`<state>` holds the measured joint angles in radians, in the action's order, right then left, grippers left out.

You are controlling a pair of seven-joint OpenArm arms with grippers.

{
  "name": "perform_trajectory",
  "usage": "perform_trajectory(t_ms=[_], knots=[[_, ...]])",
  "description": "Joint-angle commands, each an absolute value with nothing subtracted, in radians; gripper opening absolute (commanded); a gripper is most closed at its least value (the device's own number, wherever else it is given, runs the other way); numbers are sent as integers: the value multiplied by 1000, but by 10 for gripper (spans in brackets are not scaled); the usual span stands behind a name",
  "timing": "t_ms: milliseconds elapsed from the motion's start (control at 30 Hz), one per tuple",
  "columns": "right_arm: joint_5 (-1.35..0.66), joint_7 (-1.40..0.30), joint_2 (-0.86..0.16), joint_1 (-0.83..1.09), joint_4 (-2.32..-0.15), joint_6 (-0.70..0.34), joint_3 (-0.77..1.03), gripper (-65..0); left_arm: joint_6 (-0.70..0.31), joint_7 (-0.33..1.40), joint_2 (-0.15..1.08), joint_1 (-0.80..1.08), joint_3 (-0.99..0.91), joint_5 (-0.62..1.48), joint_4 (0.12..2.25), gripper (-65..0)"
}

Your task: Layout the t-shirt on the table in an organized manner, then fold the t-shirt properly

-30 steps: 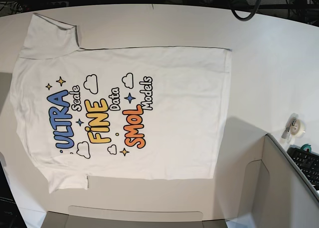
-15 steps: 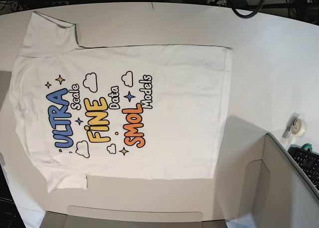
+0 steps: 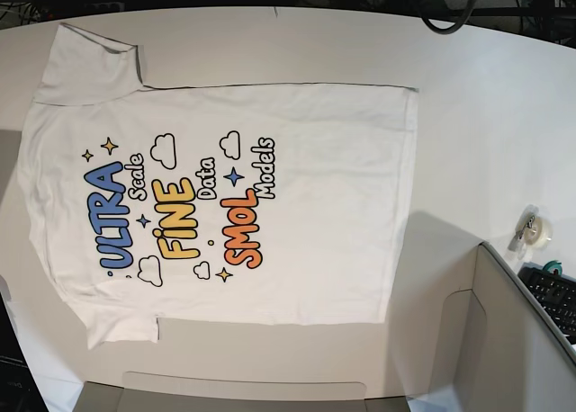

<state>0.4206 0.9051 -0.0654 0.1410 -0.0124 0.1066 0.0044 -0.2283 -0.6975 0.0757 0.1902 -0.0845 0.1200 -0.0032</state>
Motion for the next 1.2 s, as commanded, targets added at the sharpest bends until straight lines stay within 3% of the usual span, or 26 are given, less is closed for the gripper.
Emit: perform_trajectory(t_ms=[0,133,467,1167], knots=[[432,918,-76,147,0,104,4,-647,-223,-725,88,179,-81,130,0,-650],[435,900,-64,77,0,104,-2,-645,-214,-651,84,176,-47,128,0,-650],[435,599,-8,16,0,94,-2,-645,-213,-489,81,101,-42,130,0,-650],[429,587,5,-41,0,99,-2,-647,-214,-418,65,-10,-41,128,0,-650]])
